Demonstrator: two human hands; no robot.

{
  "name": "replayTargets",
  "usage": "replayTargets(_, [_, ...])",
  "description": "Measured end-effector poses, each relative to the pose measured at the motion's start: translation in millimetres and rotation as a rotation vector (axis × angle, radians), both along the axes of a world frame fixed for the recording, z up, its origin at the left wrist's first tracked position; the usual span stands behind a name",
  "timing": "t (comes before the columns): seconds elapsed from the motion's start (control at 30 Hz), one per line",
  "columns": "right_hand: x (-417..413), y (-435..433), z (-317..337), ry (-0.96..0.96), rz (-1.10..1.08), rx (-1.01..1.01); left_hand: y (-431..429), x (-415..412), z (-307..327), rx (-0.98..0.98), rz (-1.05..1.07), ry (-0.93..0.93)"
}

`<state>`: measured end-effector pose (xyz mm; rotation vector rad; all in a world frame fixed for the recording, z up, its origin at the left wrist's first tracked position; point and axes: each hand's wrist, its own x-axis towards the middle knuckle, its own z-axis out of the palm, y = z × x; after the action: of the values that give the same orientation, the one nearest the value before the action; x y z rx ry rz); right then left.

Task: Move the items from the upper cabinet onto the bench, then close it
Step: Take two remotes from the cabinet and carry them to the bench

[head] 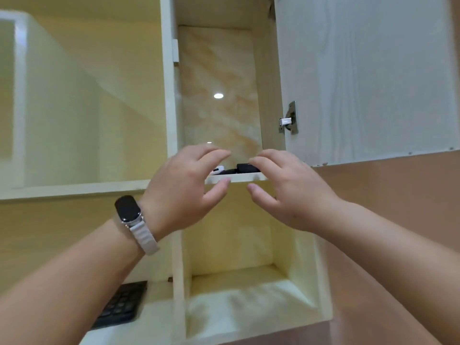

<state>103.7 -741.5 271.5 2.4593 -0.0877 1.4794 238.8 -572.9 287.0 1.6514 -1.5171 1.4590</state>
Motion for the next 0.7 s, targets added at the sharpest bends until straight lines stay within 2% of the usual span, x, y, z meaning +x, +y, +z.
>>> replayTargets(0.13, [18.0,-8.0,35.9,0.118,-0.039,0.068,-15.9,11.0,56.3,0.166,0.156,-0.023])
replayTargets(0.3, [38.1,-19.8,55.4,0.29,-0.082,0.134,-41.8,17.2,99.2,0.477,0.577,-0.059])
replayTargets(0.43, [47.5,-27.1,58.2,0.403,-0.107,0.185,-63.4,22.5,113.3,0.64,0.709,-0.026])
replayTargets(0.57, [52.0,-34.0,53.6,0.368,-0.104,0.164,-72.6,26.9,116.5,0.702,0.84,0.093])
replayTargets(0.7, [49.5,-35.0,48.3,0.3,-0.07,0.008,-73.6,27.8,113.1,0.769,0.935,0.177])
